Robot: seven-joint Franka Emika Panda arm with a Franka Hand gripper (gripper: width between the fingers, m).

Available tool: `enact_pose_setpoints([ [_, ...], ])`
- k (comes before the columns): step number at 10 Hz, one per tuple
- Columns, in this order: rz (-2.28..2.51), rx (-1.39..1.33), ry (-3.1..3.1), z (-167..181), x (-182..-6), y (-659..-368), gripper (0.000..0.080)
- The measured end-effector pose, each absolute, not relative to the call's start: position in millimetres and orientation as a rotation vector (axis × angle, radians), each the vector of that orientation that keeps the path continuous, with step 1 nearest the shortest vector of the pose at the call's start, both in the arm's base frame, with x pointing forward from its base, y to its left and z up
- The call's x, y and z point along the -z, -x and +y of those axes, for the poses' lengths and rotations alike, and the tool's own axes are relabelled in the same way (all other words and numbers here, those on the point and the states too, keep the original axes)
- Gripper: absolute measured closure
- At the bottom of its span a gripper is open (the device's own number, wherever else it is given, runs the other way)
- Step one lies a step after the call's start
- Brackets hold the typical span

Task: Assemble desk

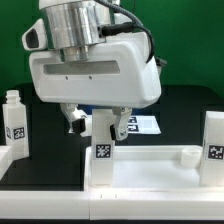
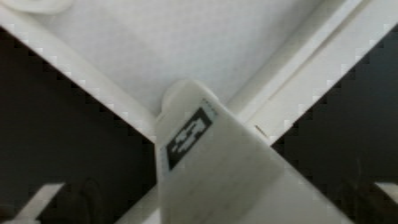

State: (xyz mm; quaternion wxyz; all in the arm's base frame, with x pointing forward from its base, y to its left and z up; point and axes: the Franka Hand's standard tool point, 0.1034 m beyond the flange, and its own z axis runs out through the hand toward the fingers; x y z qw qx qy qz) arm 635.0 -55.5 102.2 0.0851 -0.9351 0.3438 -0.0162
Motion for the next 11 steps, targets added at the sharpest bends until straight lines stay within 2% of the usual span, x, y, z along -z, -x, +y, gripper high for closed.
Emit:
enact_pose_setpoints([
  [4,0.101,0.113,3.027,-48.6,-115.8,-639.3,0.0150],
  [5,0.223,0.107,3.011,-48.0,-114.9,-639.3,0.0150],
  [6,0.209,0.106,3.012,-48.1,-114.2,-639.1,0.0278],
  [7,0.285,0.102,3.002,-47.5,-113.9,-639.1,0.0278],
  [8,0.417,0.092,2.983,-47.2,-113.5,-638.9,0.0450],
  [9,0.576,0.090,2.966,-50.7,-113.1,-638.9,0.0501],
  [11,0.971,0.083,2.895,-48.2,-113.6,-639.4,0.0501],
])
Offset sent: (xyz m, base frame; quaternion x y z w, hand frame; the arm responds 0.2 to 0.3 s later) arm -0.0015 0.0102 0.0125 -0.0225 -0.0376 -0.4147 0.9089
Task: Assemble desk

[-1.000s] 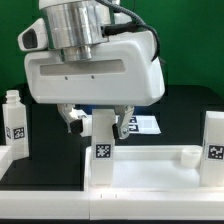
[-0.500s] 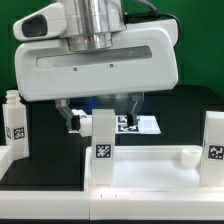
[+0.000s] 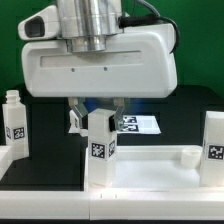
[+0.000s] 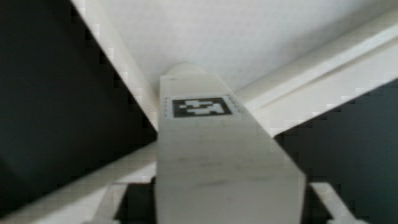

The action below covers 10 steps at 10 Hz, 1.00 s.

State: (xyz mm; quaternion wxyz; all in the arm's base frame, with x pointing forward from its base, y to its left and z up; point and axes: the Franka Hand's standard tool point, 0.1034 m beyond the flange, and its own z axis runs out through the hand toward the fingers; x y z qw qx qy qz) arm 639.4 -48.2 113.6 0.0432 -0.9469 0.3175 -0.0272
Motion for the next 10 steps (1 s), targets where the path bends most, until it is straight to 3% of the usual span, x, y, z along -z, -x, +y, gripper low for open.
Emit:
enact_pose_setpoints([
  [2,1.637,0.106,2.592,-48.0,-112.1,-638.5,0.0501],
  [4,1.909,0.071,2.352,-54.7,-111.6,-637.8,0.0501],
  [7,1.807,0.085,2.434,-53.7,-111.1,-637.5,0.0502],
  [8,1.532,0.153,2.614,-56.7,-109.0,-637.1,0.0502],
  [9,1.299,0.160,2.746,-46.3,-107.1,-634.6,0.0306],
  [10,1.127,0.154,2.825,-39.6,-106.5,-634.0,0.0306],
])
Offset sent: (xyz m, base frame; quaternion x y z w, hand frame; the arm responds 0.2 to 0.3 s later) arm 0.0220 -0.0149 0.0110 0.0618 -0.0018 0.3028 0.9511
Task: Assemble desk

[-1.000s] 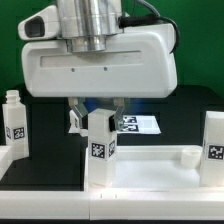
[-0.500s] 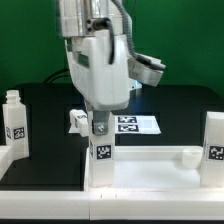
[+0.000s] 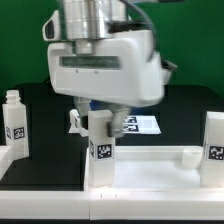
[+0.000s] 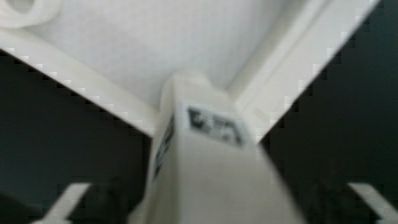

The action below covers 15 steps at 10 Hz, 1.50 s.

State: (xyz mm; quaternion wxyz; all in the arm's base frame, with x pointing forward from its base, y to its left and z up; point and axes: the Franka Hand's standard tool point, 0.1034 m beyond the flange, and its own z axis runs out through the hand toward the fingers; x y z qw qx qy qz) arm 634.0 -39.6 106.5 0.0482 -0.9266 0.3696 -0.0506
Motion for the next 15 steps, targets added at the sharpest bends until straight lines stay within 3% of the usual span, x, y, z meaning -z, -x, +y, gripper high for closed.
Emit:
enact_pose_setpoints([
  [1,1.057,0.160,2.856,-42.1,-106.0,-633.9,0.0174],
  [4,0.768,0.173,2.958,-42.8,-105.5,-633.8,0.0153],
  [7,0.057,0.183,3.088,-48.4,-107.8,-630.4,0.0151],
  [8,0.070,0.182,3.087,-48.3,-107.3,-630.4,0.0151],
  [10,0.103,0.181,3.085,-48.5,-107.0,-630.3,0.0437],
  [11,0.161,0.179,3.081,-49.0,-106.8,-630.2,0.0515],
  [13,0.506,0.175,3.032,-49.4,-107.1,-630.9,0.0515],
  [15,1.196,0.160,2.827,-48.9,-106.6,-631.1,0.0515],
])
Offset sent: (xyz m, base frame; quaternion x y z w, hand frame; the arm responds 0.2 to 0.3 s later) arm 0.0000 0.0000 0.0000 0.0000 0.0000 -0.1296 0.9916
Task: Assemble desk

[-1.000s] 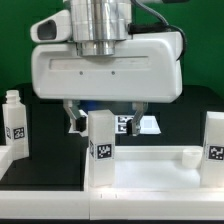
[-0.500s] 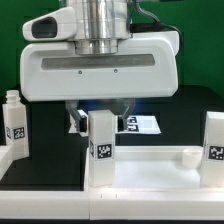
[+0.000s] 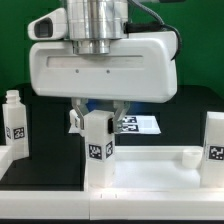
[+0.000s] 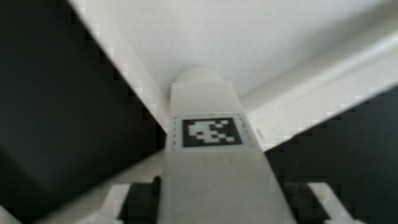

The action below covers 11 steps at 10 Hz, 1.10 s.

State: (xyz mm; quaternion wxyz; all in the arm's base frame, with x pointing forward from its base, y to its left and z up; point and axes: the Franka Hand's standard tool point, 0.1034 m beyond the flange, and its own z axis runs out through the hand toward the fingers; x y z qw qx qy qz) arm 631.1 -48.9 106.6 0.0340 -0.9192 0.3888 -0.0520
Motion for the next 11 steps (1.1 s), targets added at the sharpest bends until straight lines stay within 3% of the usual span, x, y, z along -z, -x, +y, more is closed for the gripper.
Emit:
enact_pose_setpoints([
  [1,1.487,0.105,2.684,-49.8,-105.9,-633.4,0.0515],
  [6,1.925,0.045,2.373,-49.6,-105.9,-633.2,0.0514],
  [9,2.484,-0.028,1.688,-44.1,-105.4,-636.4,0.0514],
  [11,2.584,-0.051,1.498,-44.9,-105.3,-637.9,0.0514],
])
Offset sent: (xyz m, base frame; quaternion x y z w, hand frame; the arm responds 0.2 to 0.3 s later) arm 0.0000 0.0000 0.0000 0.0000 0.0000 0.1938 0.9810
